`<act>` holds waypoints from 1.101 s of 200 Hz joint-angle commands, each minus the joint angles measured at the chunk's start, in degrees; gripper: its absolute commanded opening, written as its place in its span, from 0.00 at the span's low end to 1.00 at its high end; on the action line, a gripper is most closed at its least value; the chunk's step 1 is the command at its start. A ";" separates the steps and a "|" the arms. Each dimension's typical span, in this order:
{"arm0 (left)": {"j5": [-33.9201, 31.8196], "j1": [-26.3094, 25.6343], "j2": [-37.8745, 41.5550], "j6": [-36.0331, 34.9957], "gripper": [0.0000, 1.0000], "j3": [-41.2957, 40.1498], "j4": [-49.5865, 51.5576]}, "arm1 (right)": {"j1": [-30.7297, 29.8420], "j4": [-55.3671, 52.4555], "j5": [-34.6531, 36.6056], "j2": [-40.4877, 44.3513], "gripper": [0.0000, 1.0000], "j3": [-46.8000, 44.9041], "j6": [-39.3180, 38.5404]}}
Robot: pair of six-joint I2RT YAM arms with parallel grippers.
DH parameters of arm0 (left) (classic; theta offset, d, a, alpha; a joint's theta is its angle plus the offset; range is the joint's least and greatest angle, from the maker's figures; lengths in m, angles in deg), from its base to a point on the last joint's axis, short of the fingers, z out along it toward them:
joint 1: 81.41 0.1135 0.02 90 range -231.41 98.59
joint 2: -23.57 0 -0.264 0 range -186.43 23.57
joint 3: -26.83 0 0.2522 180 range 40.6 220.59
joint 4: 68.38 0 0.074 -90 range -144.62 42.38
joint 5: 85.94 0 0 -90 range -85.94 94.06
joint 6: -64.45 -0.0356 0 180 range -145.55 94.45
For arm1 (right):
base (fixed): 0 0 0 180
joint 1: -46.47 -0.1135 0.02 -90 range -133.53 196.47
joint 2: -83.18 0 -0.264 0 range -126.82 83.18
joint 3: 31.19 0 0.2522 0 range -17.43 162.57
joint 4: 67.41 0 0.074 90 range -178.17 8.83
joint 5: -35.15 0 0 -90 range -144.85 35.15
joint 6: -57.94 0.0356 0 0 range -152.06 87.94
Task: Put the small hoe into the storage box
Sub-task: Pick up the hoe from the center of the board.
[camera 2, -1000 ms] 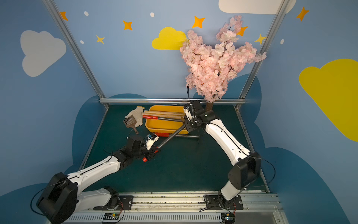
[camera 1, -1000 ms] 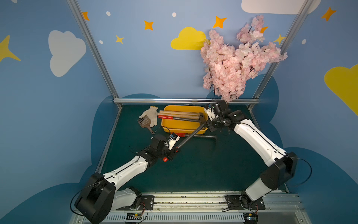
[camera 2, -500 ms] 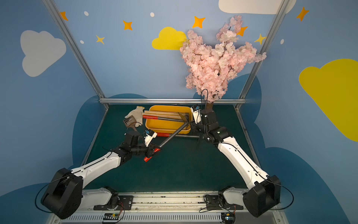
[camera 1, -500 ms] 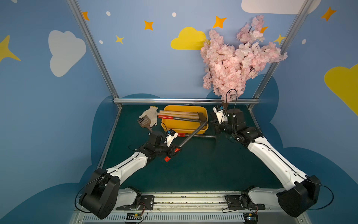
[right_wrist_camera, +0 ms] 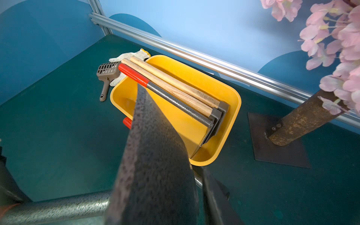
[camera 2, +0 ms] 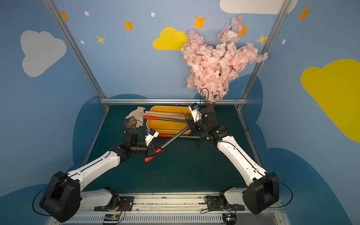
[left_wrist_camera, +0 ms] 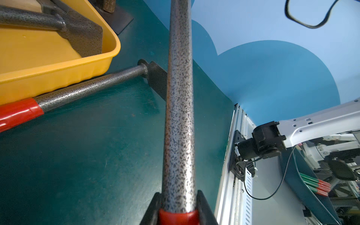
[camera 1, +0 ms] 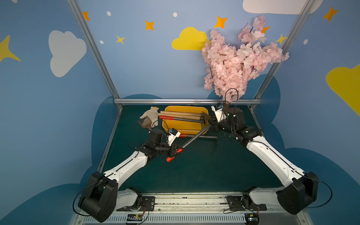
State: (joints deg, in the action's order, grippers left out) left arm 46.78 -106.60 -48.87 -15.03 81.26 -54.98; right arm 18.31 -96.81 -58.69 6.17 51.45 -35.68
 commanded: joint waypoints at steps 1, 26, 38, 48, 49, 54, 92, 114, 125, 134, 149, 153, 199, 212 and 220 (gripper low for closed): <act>5.52 -0.32 1.30 -0.88 0.03 2.64 -4.03 | 0.39 1.99 -0.72 -2.17 0.29 0.71 -0.58; 4.64 -0.27 2.43 -0.85 0.02 2.18 -4.00 | 0.45 1.10 -0.73 -3.48 0.09 1.51 0.13; 3.52 -0.26 2.57 -1.24 0.03 2.14 -3.46 | 0.42 0.63 -0.48 -3.67 0.00 1.83 0.42; 1.66 -0.21 2.57 -1.55 0.05 2.01 -2.88 | 0.41 0.70 -0.46 -3.46 0.00 1.89 0.52; 1.27 -0.21 2.57 -1.56 0.06 1.98 -2.80 | 0.44 0.65 -0.42 -3.43 0.00 1.93 0.58; -0.53 -0.22 2.62 -1.58 0.10 1.84 -2.51 | 0.45 0.61 -0.26 -3.41 0.00 1.95 0.70; -14.31 -0.30 2.91 -1.39 0.39 1.57 -0.55 | 0.39 -0.48 0.48 -4.26 0.00 3.17 1.71; -27.68 -0.30 3.61 -1.85 0.52 2.71 4.41 | 0.35 -1.37 1.07 -6.04 0.00 4.53 2.74; -36.14 -0.30 4.31 -1.97 0.56 3.23 7.09 | 0.39 -2.03 1.43 -7.16 0.00 5.46 3.44; -42.57 -0.33 5.33 -1.77 0.59 3.25 8.45 | 0.41 -2.72 1.86 -8.39 0.00 6.45 3.96; -53.47 -0.30 7.65 -0.22 0.63 2.65 10.27 | 0.46 -4.57 3.02 -10.93 0.00 9.04 5.59; -56.06 -0.31 8.51 0.08 0.63 2.38 10.56 | 0.39 -5.15 3.27 -11.75 0.00 9.99 6.14; -76.94 0.14 19.83 2.33 0.69 -1.07 13.18 | 0.48 -11.48 4.67 -21.51 0.00 21.43 10.58; -77.25 0.39 22.83 3.06 0.69 -2.42 12.30 | 0.48 -12.68 4.81 -24.44 0.00 25.14 11.40; -76.12 0.40 23.83 3.52 0.69 -2.95 11.88 | 0.44 -13.55 4.88 -26.50 0.00 27.59 11.87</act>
State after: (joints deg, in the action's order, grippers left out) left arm -21.99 -106.54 -28.02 -13.17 80.45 -45.47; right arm 18.57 -110.41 -53.12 -17.41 71.54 -29.87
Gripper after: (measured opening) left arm 0.691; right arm 0.064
